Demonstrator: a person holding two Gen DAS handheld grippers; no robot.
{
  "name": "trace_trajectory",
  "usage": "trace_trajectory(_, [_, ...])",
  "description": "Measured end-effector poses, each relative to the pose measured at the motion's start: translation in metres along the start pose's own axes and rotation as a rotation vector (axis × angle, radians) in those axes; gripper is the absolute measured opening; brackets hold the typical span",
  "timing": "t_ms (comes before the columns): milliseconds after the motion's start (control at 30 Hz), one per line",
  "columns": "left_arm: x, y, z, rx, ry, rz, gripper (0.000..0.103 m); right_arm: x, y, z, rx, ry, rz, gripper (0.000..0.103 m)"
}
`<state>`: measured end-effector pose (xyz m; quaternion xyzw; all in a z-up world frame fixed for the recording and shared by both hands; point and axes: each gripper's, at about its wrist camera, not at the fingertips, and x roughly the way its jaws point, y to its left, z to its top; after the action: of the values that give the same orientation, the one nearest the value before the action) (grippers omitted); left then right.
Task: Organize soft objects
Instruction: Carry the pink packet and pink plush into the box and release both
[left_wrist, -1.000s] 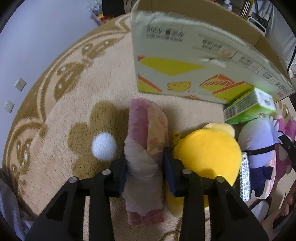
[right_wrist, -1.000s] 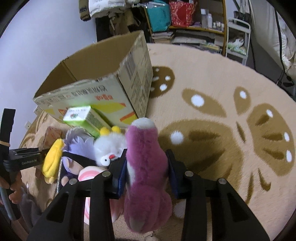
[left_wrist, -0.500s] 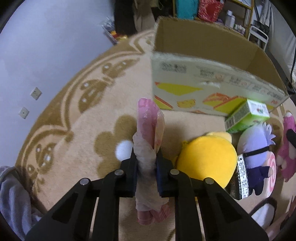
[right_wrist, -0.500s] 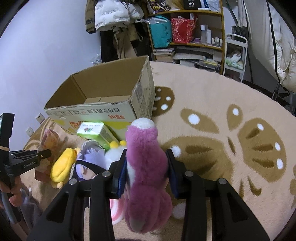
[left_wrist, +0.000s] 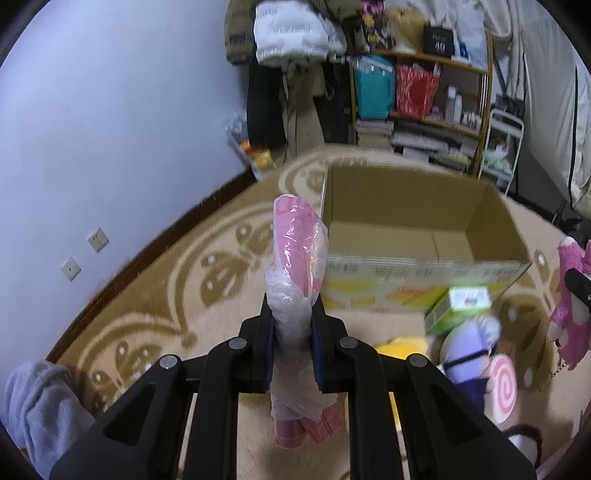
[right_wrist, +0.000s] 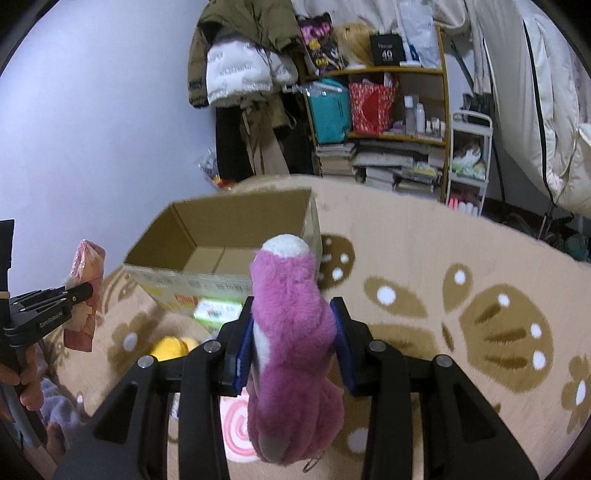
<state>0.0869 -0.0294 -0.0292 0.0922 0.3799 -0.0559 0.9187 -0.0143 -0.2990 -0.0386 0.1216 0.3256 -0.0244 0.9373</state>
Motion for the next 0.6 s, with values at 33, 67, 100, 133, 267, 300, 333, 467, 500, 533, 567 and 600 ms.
trace_trajectory(33, [-0.004,0.0,0.004,0.002,-0.022,0.003,0.015,-0.002,0.0,0.005,-0.005,-0.011,0.0,0.04])
trace_trajectory(67, [-0.009,0.0,0.009,0.008,-0.045,0.01,0.015,-0.005,0.001,0.008,-0.009,-0.021,0.002,0.04])
trace_trajectory(100, [-0.011,0.0,0.013,0.01,-0.059,0.013,0.015,-0.008,0.001,0.014,-0.014,-0.036,0.007,0.04])
trace_trajectory(133, [-0.015,0.0,0.019,0.015,-0.081,0.018,0.015,-0.01,0.001,0.02,-0.02,-0.047,0.009,0.04])
trace_trajectory(267, [-0.017,-0.002,0.035,0.033,-0.12,0.024,0.015,-0.014,0.004,0.038,-0.033,-0.085,0.008,0.04])
trace_trajectory(300, [-0.017,-0.003,0.039,0.04,-0.121,0.018,0.015,-0.013,0.005,0.043,-0.031,-0.09,0.015,0.04])
trace_trajectory(333, [-0.016,-0.004,0.046,0.047,-0.118,-0.004,0.015,-0.012,0.006,0.047,-0.028,-0.095,0.021,0.04])
trace_trajectory(467, [-0.017,-0.011,0.06,0.093,-0.146,0.021,0.015,-0.01,0.01,0.06,-0.029,-0.119,0.035,0.04])
trace_trajectory(500, [-0.017,-0.013,0.065,0.106,-0.154,0.025,0.015,-0.008,0.011,0.063,-0.028,-0.122,0.043,0.04])
trace_trajectory(533, [-0.015,-0.015,0.07,0.113,-0.16,0.027,0.015,-0.007,0.012,0.066,-0.028,-0.124,0.047,0.04])
trace_trajectory(567, [-0.013,-0.017,0.074,0.116,-0.165,0.029,0.015,-0.005,0.013,0.069,-0.029,-0.127,0.049,0.04])
trace_trajectory(600, [-0.012,-0.018,0.076,0.118,-0.169,0.032,0.015,-0.003,0.014,0.072,-0.029,-0.131,0.052,0.04])
